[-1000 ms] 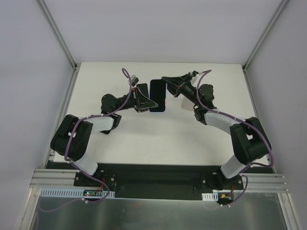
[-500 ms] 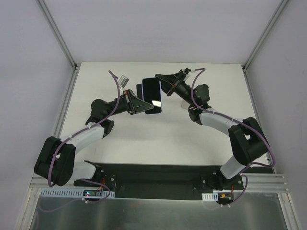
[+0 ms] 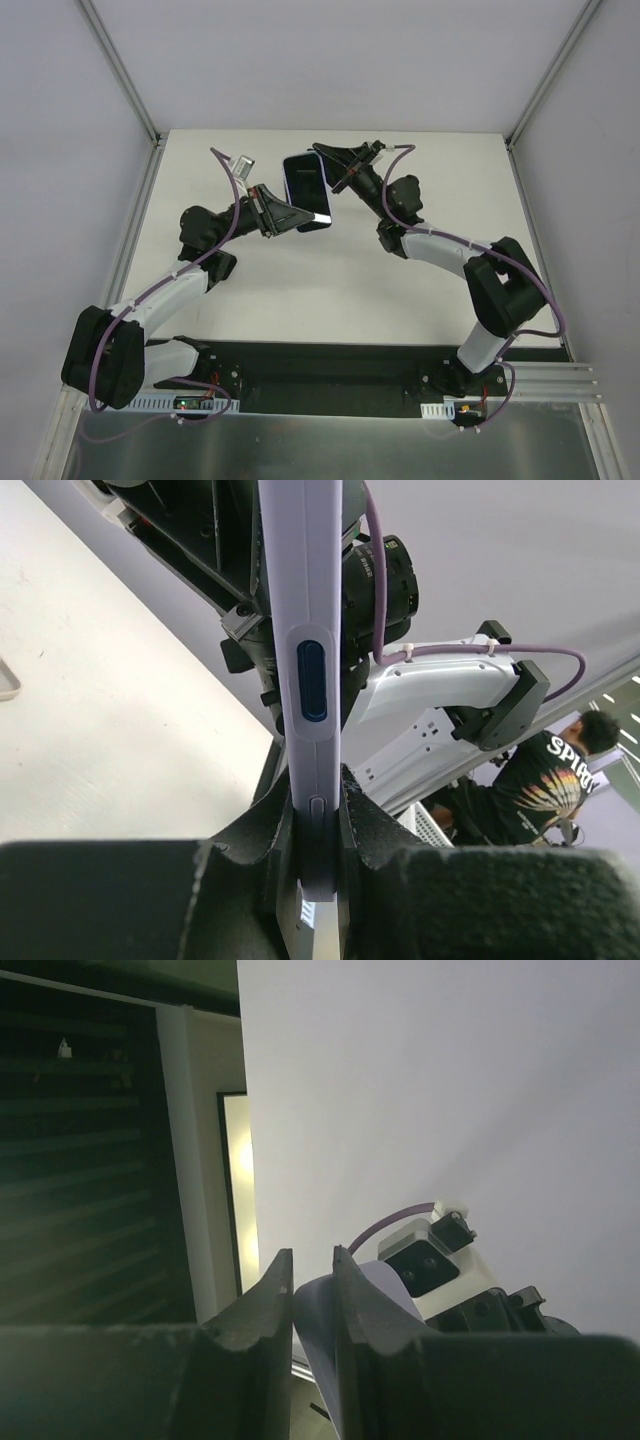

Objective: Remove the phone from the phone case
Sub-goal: Remove the phone case from the phone.

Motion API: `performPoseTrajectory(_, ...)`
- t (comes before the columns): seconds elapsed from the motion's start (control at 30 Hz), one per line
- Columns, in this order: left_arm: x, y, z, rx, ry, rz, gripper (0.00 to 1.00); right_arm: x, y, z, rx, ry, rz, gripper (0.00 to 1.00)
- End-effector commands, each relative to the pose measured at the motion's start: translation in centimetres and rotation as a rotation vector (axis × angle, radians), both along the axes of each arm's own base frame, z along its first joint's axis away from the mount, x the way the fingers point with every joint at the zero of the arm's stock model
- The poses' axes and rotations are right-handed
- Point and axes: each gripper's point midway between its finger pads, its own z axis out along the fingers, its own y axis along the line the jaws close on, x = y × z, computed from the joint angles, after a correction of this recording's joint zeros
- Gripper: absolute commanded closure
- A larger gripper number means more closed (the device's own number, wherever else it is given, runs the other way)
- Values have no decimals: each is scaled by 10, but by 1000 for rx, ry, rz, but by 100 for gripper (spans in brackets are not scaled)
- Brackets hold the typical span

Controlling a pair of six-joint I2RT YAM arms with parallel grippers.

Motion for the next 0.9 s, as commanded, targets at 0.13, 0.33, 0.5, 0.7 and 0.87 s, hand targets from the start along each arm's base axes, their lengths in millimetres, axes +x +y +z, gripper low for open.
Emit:
performPoseTrajectory(0.13,-35,-2,16,76,-215,-136,100,-19,-36,77,315,-148,-42,99)
performPoseTrajectory(0.33,-34,0,27,53,-217,-146,100,-23,-32,63,269,-143,-45,98)
performPoseTrajectory(0.5,-31,1,29,48,-187,-150,100,-20,-28,23,75,-154,-96,98)
performPoseTrajectory(0.7,-25,4,23,47,-102,-160,100,-19,-51,-28,-215,-198,-177,76)
performPoseTrajectory(0.87,-22,5,18,43,-48,-187,100,-39,-71,-36,-417,-282,-191,55)
